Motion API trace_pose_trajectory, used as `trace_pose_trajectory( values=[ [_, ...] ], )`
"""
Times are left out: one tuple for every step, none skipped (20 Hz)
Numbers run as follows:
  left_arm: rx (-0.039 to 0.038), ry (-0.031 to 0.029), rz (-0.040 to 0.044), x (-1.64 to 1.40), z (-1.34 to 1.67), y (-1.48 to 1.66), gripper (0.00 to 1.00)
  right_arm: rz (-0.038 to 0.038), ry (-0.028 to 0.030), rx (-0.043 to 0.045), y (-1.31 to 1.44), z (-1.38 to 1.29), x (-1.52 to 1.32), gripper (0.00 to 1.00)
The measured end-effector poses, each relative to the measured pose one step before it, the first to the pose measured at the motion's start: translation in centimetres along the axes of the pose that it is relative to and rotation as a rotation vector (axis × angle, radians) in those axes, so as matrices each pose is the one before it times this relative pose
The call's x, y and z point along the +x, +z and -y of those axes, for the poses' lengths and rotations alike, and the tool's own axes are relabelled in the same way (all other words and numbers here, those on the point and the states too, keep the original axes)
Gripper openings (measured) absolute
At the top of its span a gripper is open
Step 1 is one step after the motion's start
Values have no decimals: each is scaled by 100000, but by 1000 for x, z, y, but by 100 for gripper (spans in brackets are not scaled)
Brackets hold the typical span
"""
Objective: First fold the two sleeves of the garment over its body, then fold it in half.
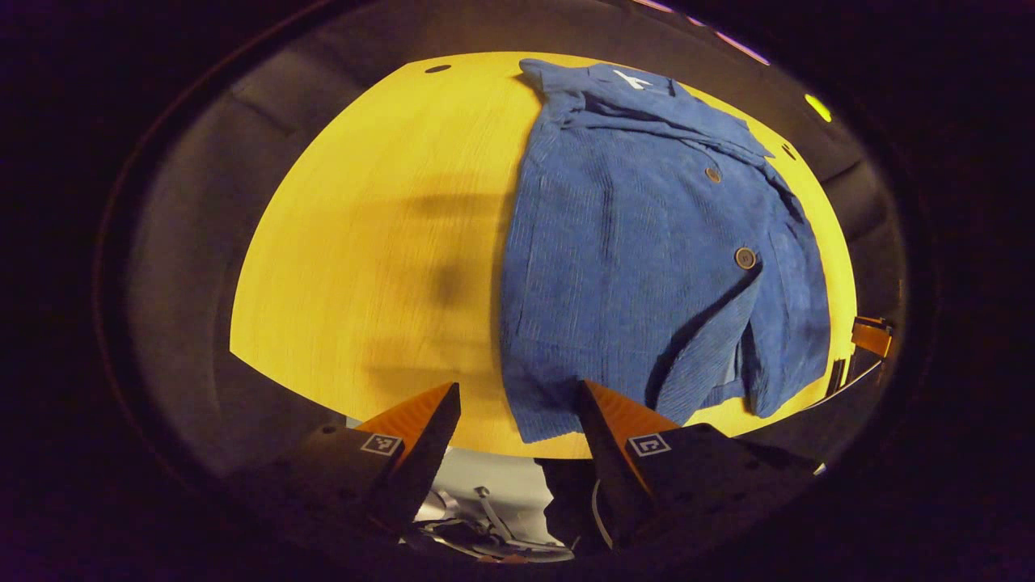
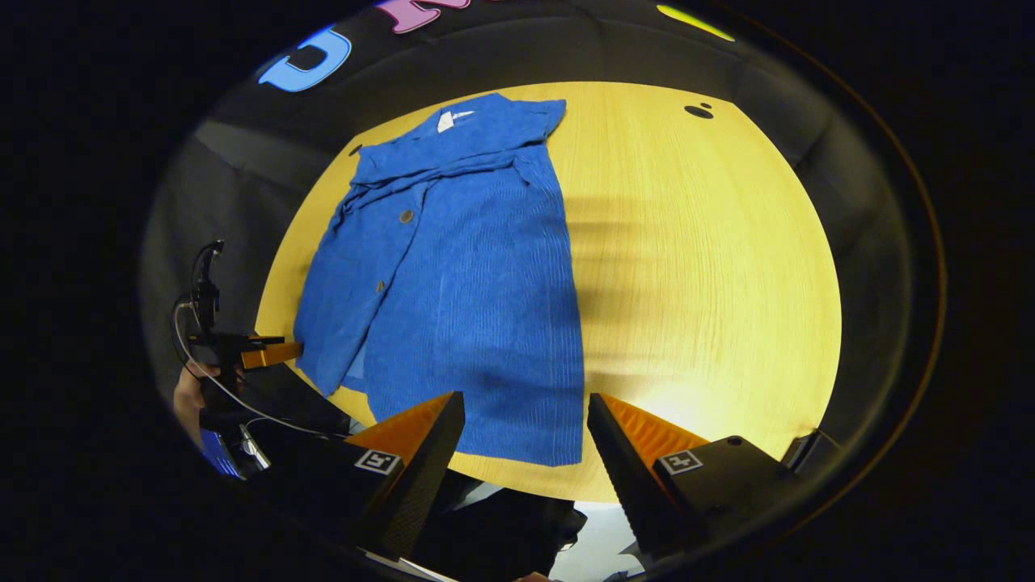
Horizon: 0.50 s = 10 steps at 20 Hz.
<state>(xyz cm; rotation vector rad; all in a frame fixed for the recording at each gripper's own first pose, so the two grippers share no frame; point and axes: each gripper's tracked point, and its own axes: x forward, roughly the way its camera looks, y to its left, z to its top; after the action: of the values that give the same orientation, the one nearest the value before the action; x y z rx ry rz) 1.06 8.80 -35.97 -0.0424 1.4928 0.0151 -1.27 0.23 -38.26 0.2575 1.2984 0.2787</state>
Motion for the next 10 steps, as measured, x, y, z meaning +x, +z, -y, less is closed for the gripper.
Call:
trace_pose_trajectory(
  values=[
    [54, 253, -824, 58, -60, 44, 84, -960, -960, -368, -369, 142, 303, 99],
    [-568, 688, -808, 35, -79, 118, 84, -1397, -865, -233, -459, 99, 261, 99],
    [-657, -39, -329, 18, 49, -55, 84, -1090, -258, -80, -503, -26, 58, 99],
    [-125, -459, 327, -291, 96, 60, 84, -1155, 274, -104, -430, -176, 90, 99],
    [105, -1668, 733, 2, 120, 81, 84, -548, 429, -325, -261, -244, 256, 99],
    [-340, -3382, 9, -162, 454, 47, 84, -533, 209, -359, -237, -124, 263, 99],
    [-582, -2104, -317, -20, 392, -54, 84, -736, 108, -155, -242, -121, 204, 99],
    [-625, -791, -432, 236, 155, 39, 84, -750, 310, 19, -226, -139, 162, 99],
    [-897, -1159, -694, 166, 131, -177, 84, -508, 310, 36, -41, -199, 145, 99],
    [-1709, -2405, -1098, 388, 366, -23, 84, -318, 23, -143, -41, -79, 198, 99]
  ],
)
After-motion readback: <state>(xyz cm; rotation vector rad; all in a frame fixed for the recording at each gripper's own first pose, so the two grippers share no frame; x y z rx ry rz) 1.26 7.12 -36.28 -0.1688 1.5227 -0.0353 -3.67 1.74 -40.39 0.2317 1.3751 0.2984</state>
